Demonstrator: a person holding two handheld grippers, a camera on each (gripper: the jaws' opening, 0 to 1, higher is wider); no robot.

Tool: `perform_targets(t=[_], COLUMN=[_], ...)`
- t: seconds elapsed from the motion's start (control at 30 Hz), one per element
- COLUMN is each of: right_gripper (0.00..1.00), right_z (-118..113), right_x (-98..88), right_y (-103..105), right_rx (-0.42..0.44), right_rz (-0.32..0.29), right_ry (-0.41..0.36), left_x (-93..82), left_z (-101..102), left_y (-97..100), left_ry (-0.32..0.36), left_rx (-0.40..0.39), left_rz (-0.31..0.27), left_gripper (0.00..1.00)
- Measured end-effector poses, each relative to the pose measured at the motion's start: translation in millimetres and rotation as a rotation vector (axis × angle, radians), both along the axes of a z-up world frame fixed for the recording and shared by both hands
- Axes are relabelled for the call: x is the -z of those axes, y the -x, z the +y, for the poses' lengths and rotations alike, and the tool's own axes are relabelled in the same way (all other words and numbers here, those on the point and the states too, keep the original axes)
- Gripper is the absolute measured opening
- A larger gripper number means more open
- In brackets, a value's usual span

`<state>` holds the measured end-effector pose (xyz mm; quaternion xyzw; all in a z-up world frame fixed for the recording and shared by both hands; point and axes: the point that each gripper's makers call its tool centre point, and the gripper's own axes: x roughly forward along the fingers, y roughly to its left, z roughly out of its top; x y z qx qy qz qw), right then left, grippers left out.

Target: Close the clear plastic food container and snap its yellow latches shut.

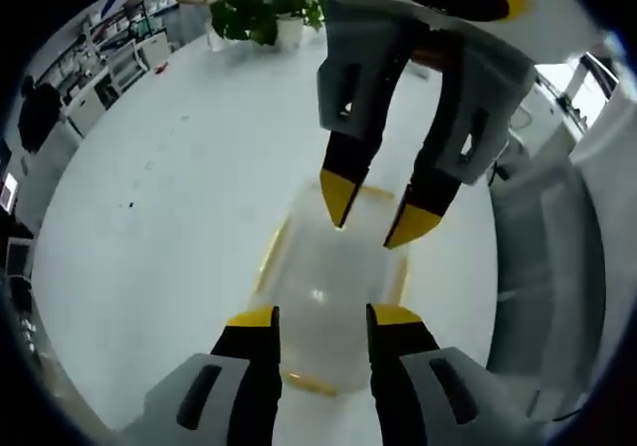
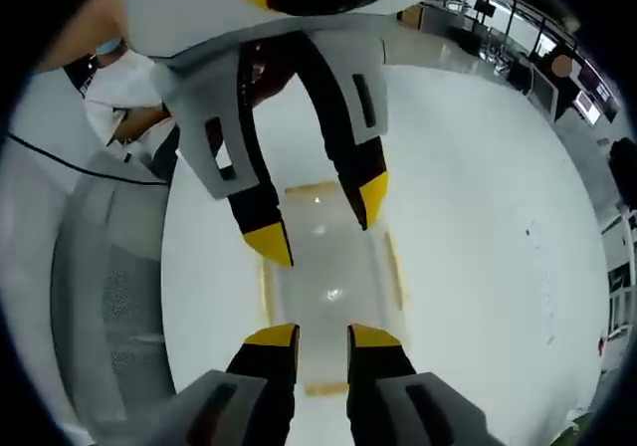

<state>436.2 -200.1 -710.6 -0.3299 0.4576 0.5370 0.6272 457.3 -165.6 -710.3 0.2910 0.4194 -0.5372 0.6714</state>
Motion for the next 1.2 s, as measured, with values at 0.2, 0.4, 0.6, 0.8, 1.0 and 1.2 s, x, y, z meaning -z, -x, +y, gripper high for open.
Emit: perform_targets(t=[0.2, 0.4, 0.6, 0.8, 1.0, 1.2], right_gripper=[0.14, 0.14, 0.14, 0.15, 0.15, 0.15], right_z=[-0.3, 1.2, 3.7, 7.7, 10.8, 10.6], right_x=[0.5, 1.1, 5.9, 5.1, 4.9, 6.7], right_y=[-1.1, -8.5, -12.5, -18.7, -22.4, -27.0], right_rx=[0.001, 0.017, 0.016, 0.014, 0.011, 0.016], right_rz=[-0.006, -0.021, -0.016, -0.028, -0.031, -0.040], right_ry=[-0.006, -0.028, -0.029, -0.040, -0.049, -0.047], left_x=[3.0, 2.8, 5.0, 7.3, 8.5, 12.0], left_z=[-4.0, -8.8, -6.4, -5.3, -7.6, -8.8], left_y=[1.2, 4.5, 7.4, 8.9, 11.3, 15.0], left_ry=[0.001, 0.020, 0.014, 0.020, 0.027, 0.032], left_rx=[0.005, 0.001, 0.001, -0.018, -0.025, -0.026], left_rz=[0.003, 0.008, 0.007, 0.018, 0.024, 0.037], left_gripper=[0.32, 0.32, 0.32, 0.32, 0.32, 0.33])
